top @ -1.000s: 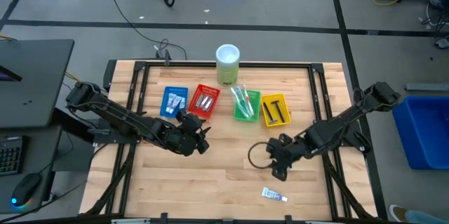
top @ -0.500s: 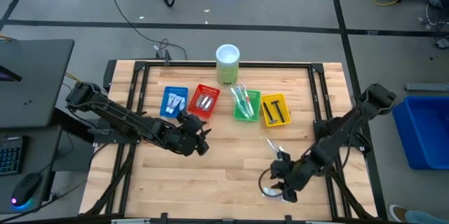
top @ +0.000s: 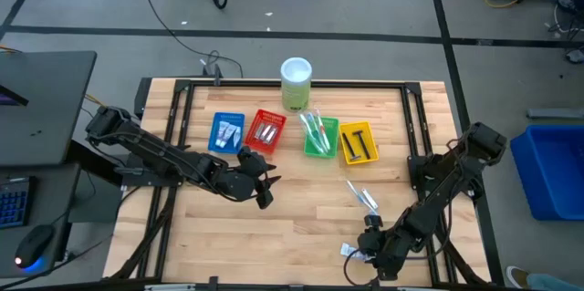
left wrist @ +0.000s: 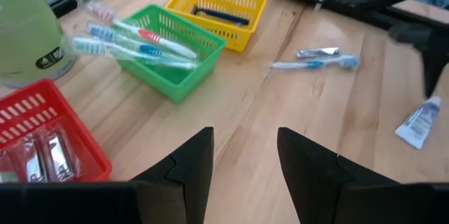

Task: Pick & Place Travel size toiletries
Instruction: Put the white toothpaste into the blue basket

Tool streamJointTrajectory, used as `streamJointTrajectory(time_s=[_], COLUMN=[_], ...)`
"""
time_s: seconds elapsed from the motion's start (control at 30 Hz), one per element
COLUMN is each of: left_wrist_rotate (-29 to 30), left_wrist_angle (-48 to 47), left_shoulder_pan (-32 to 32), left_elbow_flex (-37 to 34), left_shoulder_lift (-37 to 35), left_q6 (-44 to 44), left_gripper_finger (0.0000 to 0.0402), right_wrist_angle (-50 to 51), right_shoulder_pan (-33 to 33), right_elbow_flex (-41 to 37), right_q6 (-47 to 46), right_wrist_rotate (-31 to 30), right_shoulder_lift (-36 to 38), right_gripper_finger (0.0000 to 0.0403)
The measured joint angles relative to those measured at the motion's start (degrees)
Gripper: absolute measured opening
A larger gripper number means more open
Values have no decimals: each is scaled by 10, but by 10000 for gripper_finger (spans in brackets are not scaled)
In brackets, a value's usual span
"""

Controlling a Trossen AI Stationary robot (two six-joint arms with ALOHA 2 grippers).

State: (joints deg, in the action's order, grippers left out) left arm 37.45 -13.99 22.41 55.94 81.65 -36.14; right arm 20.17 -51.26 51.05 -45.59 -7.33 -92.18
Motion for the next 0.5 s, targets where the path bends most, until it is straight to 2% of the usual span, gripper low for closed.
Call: streamJointTrajectory(time_s=[0.13,0.27,0.5], left_wrist_rotate=[8,9,9], left_wrist_angle=[3,5,6], left_shoulder_pan=[0,0,0], left_elbow_flex=[0,0,0], left_shoulder_lift=[0,0,0], left_q6=[0,7,29], left_gripper_finger=[166,166,166], right_wrist_angle=[-6,-39,-22], right_shoulder_pan=[-10,-17,-24], right_elbow_flex=[0,1,3], right_q6=[0,0,1], right_wrist_rotate=[0,-8,-55], right_shoulder_lift=[-41,-86,-110], right_gripper_finger=[237,241,194])
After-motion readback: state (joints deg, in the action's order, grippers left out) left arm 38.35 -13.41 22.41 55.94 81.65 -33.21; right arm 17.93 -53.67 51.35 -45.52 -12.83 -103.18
